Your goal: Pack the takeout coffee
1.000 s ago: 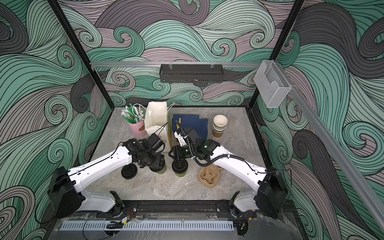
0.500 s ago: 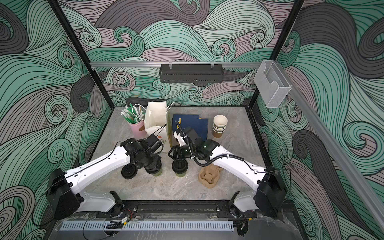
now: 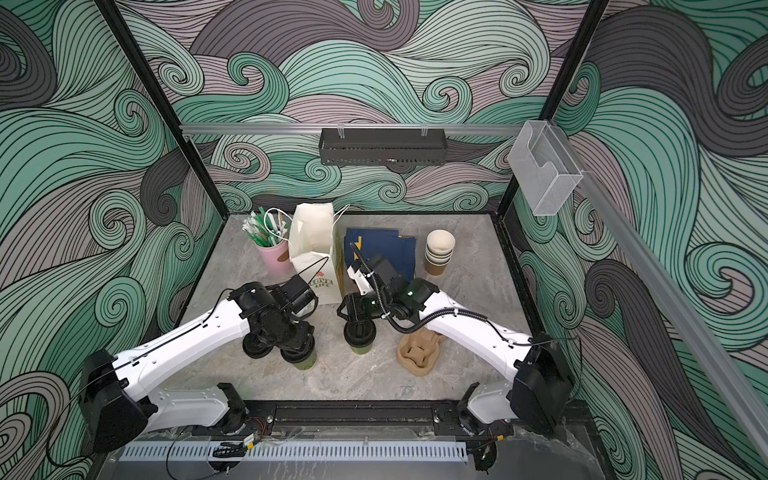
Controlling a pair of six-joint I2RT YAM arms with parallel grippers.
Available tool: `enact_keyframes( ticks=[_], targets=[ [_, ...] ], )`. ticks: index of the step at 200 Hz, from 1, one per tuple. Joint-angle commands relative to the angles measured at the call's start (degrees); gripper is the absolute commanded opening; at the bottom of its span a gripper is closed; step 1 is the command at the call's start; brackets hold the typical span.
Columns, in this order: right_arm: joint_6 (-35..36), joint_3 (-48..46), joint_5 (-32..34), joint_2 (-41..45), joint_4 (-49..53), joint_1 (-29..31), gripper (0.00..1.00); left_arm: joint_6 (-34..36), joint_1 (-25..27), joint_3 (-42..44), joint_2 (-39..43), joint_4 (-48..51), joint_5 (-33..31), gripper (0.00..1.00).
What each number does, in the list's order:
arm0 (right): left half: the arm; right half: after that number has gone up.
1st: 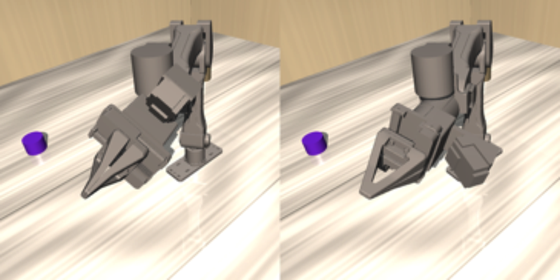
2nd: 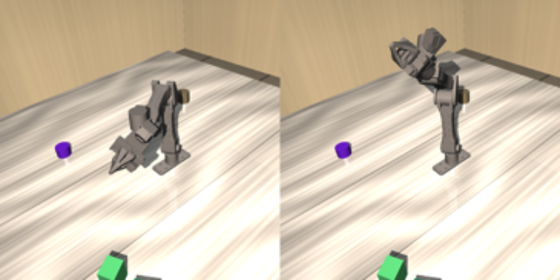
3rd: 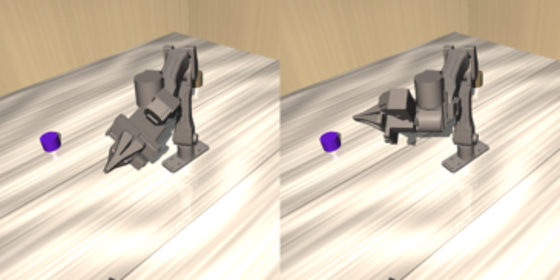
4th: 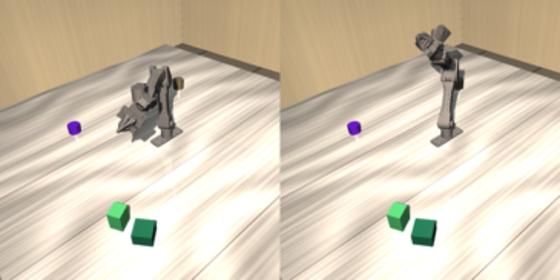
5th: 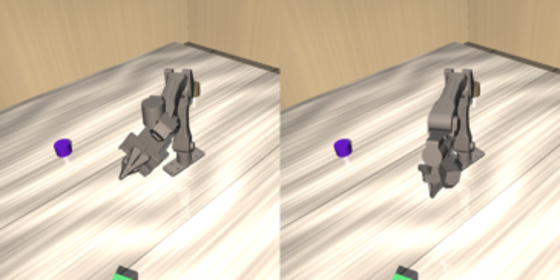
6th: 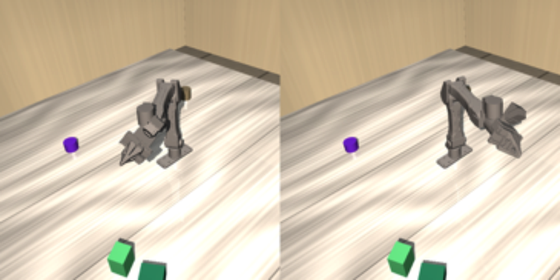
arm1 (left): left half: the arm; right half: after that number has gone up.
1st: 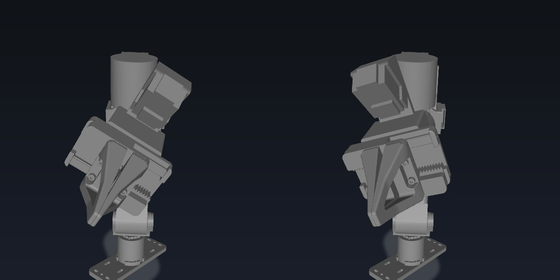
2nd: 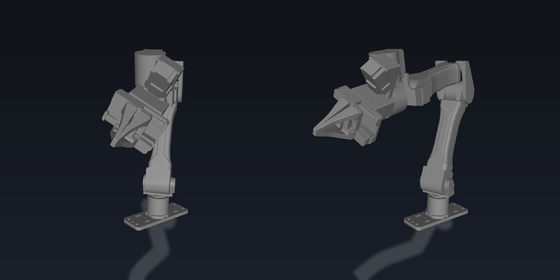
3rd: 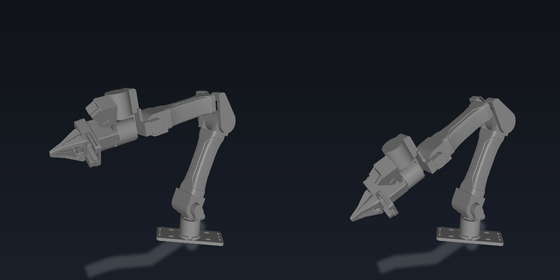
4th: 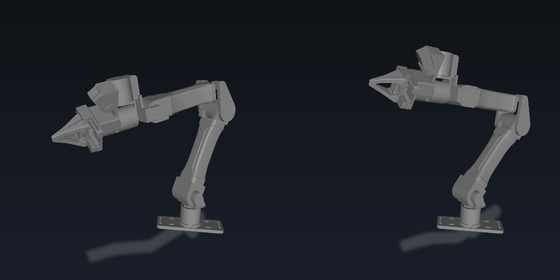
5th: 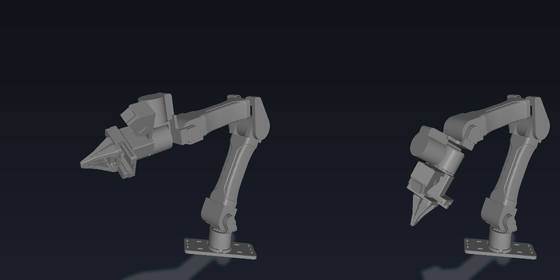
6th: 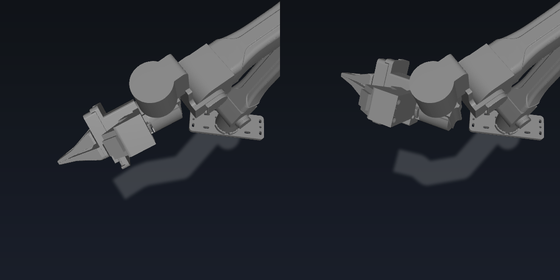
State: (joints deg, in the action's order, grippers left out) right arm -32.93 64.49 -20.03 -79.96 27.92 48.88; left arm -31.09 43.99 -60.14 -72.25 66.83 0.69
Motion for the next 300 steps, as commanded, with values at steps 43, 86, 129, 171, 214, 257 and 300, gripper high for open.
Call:
enact_keyframes(
  ticks=[43, 86, 129, 171, 214, 257, 300],
  targets=[
    [-0.19, 0.25, -1.23, -0.63, 0.52, 1.90, 0.53, 1.30, -0.31, 0.41, -1.01, -1.00, -1.00, 0.75],
    [-1.35, 0.42, -2.29, -2.41, -1.35, 3.02, 0.53, 1.45, -0.31, 2.07, 0.12, -2.31, -1.63, 0.75],
    [-1.75, 1.07, -2.44, -3.62, -1.98, 3.81, 0.52, 2.41, -0.28, 2.56, 1.48, -3.91, -1.79, 0.79],
    [-1.46, 0.99, -2.24, -3.77, -1.75, 3.85, 0.52, 3.05, -0.28, 1.97, 2.07, -4.30, -2.64, 0.82],
    [-1.53, 1.58, -2.64, -4.75, -2.35, 3.84, 0.52, 3.39, -0.30, 2.28, 2.91, -5.61, -2.53, 0.79],
    [-1.26, 2.46, -3.00, -5.88, -2.44, 3.85, 0.52, 3.14, -0.30, 4.30, 4.55, -10.26, -1.79, 0.76],
    [-1.35, 2.82, -3.21, -6.75, -2.91, 3.85, 0.52, 2.02, -0.31, 5.41, 5.60, -10.63, -2.80, 0.76]
  ],
)
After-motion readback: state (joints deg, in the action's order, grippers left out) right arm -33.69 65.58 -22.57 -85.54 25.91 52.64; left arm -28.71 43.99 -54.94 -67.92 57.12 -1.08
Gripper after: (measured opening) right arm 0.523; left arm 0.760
